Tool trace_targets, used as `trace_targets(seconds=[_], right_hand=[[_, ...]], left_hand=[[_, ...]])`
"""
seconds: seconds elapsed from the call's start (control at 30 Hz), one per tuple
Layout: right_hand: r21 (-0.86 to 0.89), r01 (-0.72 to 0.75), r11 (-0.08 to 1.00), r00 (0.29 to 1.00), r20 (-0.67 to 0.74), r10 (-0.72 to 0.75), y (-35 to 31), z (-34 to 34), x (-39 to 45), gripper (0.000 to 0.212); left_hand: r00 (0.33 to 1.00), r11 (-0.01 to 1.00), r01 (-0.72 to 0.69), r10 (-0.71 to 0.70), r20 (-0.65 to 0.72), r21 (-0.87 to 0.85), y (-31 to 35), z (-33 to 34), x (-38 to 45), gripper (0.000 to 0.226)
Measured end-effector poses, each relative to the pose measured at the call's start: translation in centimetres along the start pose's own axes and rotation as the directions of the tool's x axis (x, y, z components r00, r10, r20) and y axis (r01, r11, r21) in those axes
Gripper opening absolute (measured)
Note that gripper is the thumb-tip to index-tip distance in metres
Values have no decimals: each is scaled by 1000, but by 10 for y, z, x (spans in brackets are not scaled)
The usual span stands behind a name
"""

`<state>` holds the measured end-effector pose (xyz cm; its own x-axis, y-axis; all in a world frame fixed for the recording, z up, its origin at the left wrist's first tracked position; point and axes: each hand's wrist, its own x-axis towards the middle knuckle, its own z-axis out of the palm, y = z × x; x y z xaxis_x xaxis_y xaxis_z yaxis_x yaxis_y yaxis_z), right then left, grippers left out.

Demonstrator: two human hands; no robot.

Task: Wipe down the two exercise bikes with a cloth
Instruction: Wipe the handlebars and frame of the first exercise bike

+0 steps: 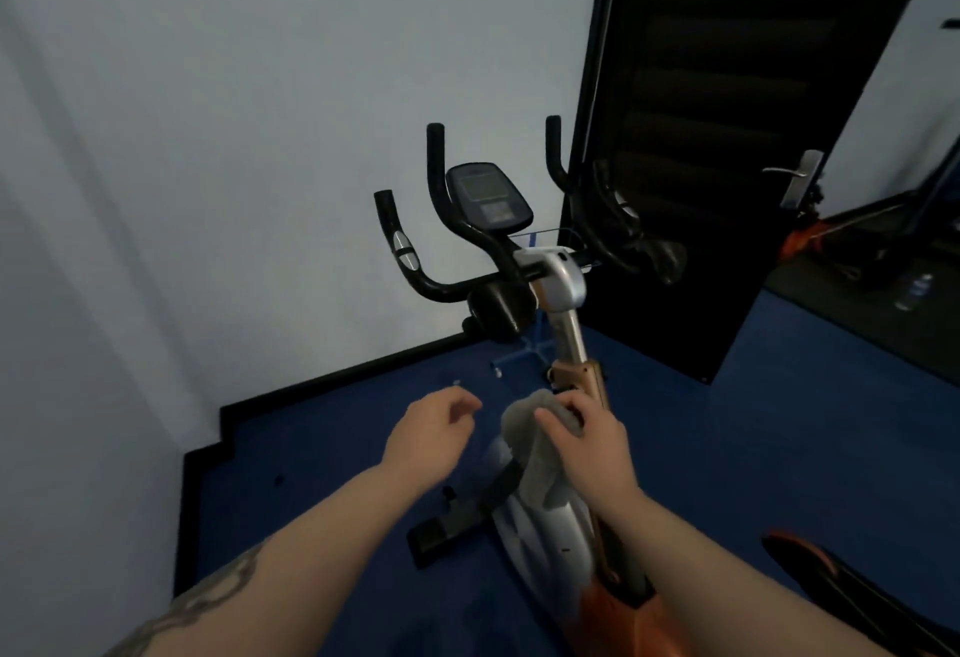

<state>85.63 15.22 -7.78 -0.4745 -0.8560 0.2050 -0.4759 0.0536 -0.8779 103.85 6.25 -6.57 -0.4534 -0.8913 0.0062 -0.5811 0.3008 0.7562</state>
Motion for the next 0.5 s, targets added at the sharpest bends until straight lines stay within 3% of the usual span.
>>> trace_targets(seconds=[0.3, 0.5], right_hand=[[110, 49, 993, 998, 25, -52, -17, 0, 89, 4], [203, 58, 978, 998, 8, -61, -43, 24, 132, 25]], left_hand=[[993, 994, -53, 43, -107, -99, 4, -8, 82, 24], [981, 972, -100, 60, -184, -214, 2, -25, 104, 32]])
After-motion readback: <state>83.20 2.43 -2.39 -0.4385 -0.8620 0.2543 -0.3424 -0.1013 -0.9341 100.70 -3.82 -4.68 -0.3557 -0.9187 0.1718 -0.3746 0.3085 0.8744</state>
